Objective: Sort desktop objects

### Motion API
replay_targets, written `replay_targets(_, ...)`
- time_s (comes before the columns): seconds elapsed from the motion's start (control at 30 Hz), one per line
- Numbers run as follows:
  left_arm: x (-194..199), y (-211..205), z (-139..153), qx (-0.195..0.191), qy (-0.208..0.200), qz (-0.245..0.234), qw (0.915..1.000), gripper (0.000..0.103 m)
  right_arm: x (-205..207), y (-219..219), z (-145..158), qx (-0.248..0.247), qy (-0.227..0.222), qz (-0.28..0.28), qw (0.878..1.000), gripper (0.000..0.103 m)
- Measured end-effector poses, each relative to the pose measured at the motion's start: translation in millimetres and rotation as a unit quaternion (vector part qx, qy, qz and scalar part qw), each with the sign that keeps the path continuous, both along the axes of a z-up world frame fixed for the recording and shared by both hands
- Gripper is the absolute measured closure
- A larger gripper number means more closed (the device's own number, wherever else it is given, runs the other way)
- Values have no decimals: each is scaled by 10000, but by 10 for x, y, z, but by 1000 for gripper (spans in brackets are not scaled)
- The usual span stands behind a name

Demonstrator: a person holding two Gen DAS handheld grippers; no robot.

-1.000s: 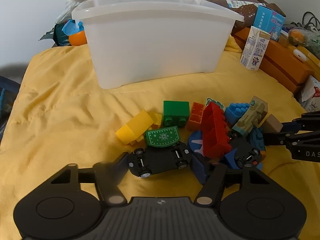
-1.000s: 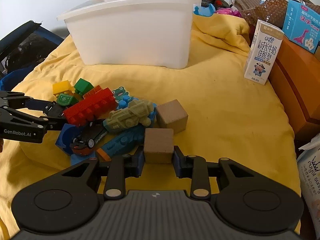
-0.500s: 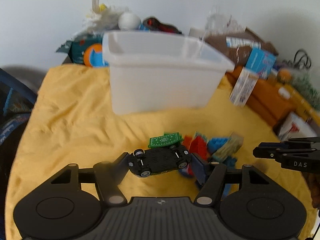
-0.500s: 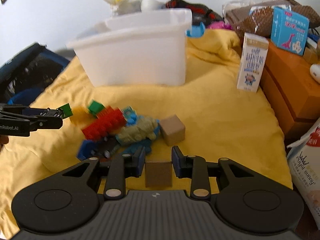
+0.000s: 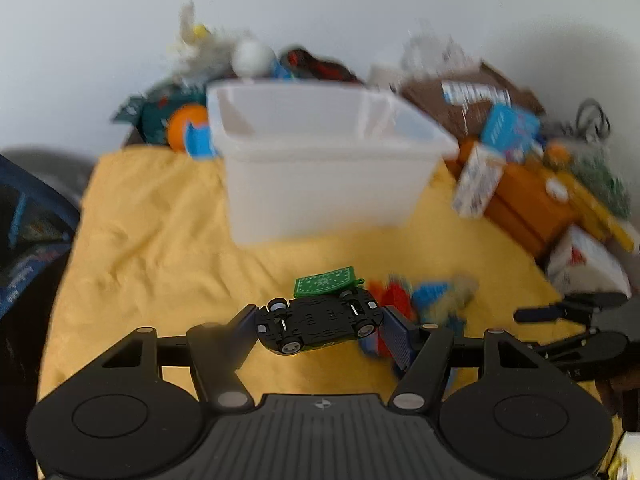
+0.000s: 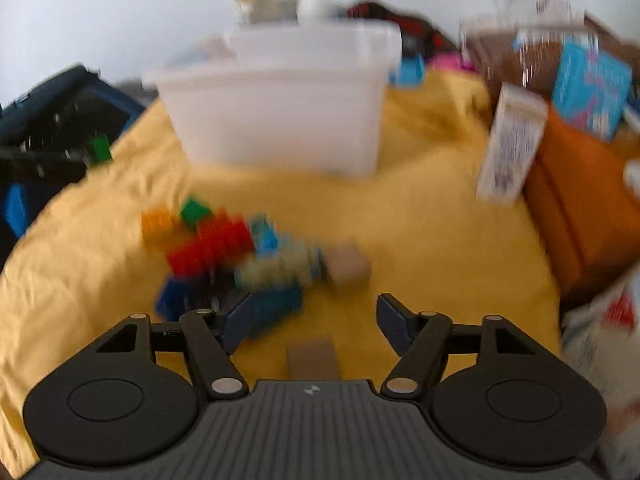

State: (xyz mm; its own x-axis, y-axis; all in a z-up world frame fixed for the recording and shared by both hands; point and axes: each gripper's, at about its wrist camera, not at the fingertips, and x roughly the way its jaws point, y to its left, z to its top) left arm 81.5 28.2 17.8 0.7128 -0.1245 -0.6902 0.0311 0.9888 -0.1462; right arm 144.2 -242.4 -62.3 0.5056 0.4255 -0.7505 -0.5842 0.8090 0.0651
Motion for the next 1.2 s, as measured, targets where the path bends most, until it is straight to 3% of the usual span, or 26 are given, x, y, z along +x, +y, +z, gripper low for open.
replay_targets(0.23,-30,-38,-484,78,697,37,9975,34,-104,-46,-260,-221,198,-35,9996,40)
replay_targets(0.33,-55,-25,-586,50,854,56,9963,34,-96,-3,-270,-297,187,92,9993,47)
replay_targets(0.47,-59,-23,-686,72,906,47,9959,32,-58,29,-281,-316,248,206,9990,68)
replay_targets(0.53,-75,-28,-676,183,813,-29,9965,36,-63,13,-262,-281,244,235,9990,68)
replay_targets(0.83,9,102,-154,-93,71,249,9996,36,-69,-80,62,299,7,35,9995,68)
replay_targets(1.03,303,76,399,-85,-442,139,9989,36,105,63,586,939,-356,66,9949,68)
replay_targets(1.2,732,140,844,-24,-459,185,9988,36,448,264,1049,1318,-558,112,9896,68)
